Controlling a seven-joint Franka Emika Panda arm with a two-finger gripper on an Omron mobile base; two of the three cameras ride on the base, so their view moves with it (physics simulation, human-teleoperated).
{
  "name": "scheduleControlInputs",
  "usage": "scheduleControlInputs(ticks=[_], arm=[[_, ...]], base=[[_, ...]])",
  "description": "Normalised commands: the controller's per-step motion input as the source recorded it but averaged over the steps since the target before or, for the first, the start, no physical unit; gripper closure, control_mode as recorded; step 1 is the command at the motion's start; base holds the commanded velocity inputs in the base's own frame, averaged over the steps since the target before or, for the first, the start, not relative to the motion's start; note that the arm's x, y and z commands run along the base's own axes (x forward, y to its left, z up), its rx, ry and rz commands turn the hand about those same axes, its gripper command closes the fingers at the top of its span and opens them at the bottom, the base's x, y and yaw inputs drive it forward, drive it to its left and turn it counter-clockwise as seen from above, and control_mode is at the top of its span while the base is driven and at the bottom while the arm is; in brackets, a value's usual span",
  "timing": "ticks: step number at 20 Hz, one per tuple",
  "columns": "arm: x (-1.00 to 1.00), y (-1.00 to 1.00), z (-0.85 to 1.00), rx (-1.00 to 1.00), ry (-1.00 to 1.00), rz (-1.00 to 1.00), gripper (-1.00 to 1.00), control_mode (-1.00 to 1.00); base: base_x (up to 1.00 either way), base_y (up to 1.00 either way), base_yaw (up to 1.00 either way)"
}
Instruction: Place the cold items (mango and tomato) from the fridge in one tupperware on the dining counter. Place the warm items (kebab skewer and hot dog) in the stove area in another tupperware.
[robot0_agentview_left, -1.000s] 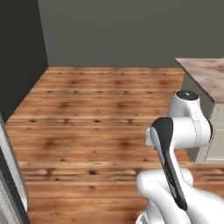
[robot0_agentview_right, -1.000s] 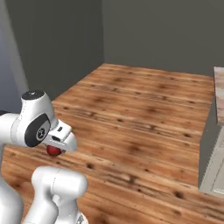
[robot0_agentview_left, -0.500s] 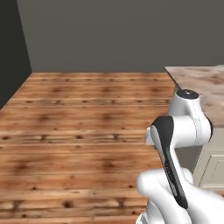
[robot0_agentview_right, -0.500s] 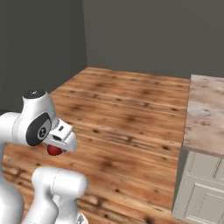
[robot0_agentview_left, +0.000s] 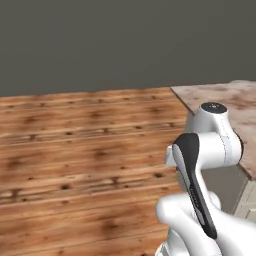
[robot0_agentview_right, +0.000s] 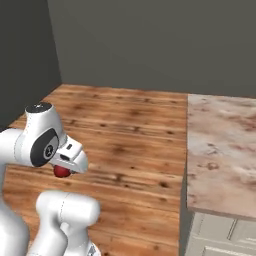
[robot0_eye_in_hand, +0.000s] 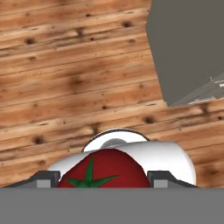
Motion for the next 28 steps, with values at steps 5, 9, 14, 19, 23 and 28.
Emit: scheduleControlInputs(ticks=[5,9,14,19,23,28], arm=[[0.00,0.00,0.00,0.00,0.00,0.00,1.00,1.00],[0.00,0.00,0.00,0.00,0.00,0.00,1.00,1.00],[0.00,0.00,0.00,0.00,0.00,0.00,1.00,1.00],[0.00,0.00,0.00,0.00,0.00,0.00,1.00,1.00],[0.00,0.00,0.00,0.00,0.00,0.00,1.00,1.00],[0.00,0.00,0.00,0.00,0.00,0.00,1.00,1.00]], base=[[1.00,0.66,-0.39],[1.00,0.89,-0.43],[1.00,0.84,-0.49],[0.93,0.78,-0.54],[0.81,0.72,-0.59],[0.70,0.84,-0.57]])
